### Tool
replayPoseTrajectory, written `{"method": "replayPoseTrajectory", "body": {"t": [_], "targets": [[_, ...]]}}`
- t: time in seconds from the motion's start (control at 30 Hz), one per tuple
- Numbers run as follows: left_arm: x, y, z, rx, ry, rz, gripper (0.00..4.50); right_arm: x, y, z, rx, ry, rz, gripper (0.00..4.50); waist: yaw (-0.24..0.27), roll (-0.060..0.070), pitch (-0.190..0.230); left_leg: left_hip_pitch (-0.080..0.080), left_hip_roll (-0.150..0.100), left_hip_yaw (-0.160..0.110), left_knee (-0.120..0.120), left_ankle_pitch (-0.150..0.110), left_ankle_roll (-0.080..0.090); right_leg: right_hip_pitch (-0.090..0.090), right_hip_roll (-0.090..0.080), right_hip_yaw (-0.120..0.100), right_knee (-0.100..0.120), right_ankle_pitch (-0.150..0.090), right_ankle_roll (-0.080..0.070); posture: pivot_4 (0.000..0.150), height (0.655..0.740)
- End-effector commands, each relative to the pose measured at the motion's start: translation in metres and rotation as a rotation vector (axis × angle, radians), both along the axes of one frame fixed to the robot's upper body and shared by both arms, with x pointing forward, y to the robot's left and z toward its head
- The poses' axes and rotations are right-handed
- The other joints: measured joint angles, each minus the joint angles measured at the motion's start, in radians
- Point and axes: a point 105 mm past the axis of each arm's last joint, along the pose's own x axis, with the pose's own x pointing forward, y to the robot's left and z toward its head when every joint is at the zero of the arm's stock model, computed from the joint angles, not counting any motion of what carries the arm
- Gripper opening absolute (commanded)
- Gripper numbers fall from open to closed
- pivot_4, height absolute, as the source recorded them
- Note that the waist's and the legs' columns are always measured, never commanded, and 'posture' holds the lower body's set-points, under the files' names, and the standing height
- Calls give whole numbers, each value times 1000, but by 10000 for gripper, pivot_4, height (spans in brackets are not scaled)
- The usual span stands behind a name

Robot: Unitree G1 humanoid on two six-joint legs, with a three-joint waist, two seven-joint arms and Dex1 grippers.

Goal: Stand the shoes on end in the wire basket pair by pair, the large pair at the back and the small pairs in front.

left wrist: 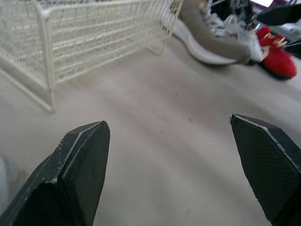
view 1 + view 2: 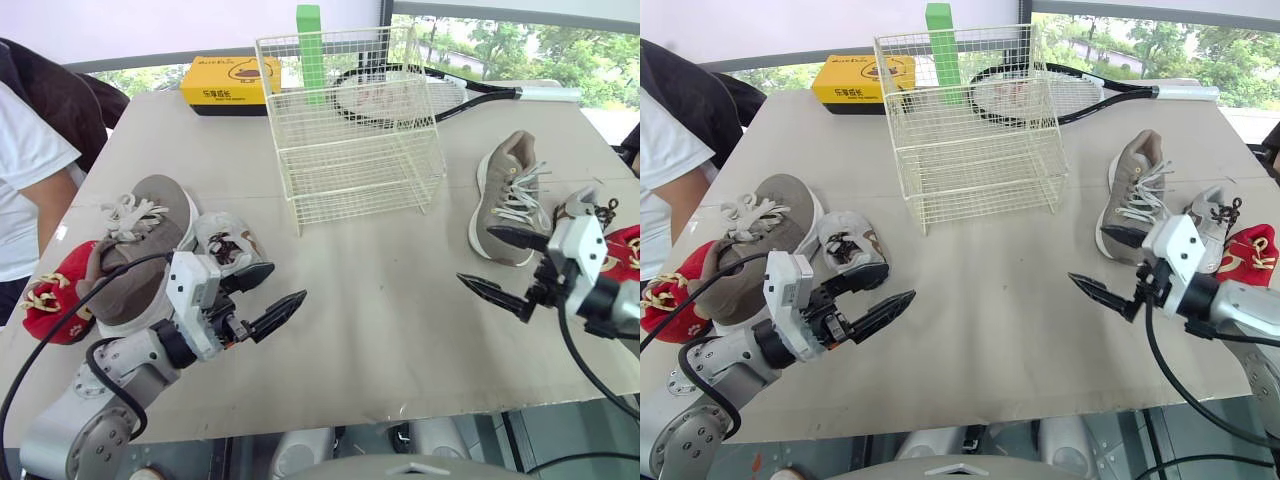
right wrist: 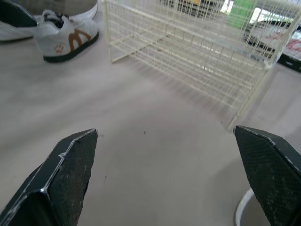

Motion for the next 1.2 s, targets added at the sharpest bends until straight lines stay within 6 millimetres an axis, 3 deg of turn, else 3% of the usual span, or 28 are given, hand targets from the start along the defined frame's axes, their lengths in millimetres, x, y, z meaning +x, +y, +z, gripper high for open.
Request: {"method": "replayPoseTrajectory", "body": {"t": [0.03,0.13,0.33,0.57,0.73,0.8,0.93,1.1,1.2], "targets": [[-11,-16,23,-34,-107,-88,43853,7,20,27,-26,-70,38,45000,-1,1,0,0,0,0,0,0,0,0,0,0,0,0,-1,1500,7400],[-16,-22,30,-49,-151,-113,43853,25,27,35,-223,-75,30,45000,1,2,1,0,0,0,0,0,0,0,0,0,0,-2,-3,1500,7400],[-22,-32,42,-61,-231,-118,43853,69,36,50,-427,-1,106,45000,1,2,2,-2,0,0,0,2,-3,0,0,-1,-3,-2,-4,1500,7400],[-28,-36,46,-48,-308,-65,43853,124,61,57,-573,11,169,45000,-7,2,2,-6,0,0,-1,2,-3,-3,1,-2,-9,1,0,1500,7400],[-31,-36,43,-63,-314,-18,43853,148,80,55,-626,57,222,45000,-10,3,2,-10,0,-1,-2,2,-3,-7,1,-2,-9,1,0,1500,7400],[-32,-37,41,-65,-311,-8,45000,152,83,49,-669,89,246,39831,-6,3,2,-11,0,-2,-2,2,-3,-8,1,-2,-9,1,0,1500,7400],[-34,-36,36,-63,-302,10,45000,158,84,37,-761,124,276,24984,-6,3,2,-11,-1,-2,-2,2,-3,-8,1,-2,-9,2,-1,1500,7400],[-37,-37,31,-65,-289,25,45000,158,83,37,-769,156,304,846,-10,5,3,-11,-1,-2,-2,2,-3,-8,2,-2,-9,2,-2,1500,7400],[-39,-37,29,-67,-284,29,45000,153,87,42,-737,160,327,307,-12,7,2,-11,-1,-2,-2,2,-4,-8,2,-2,-8,3,-2,1500,7400]]}}
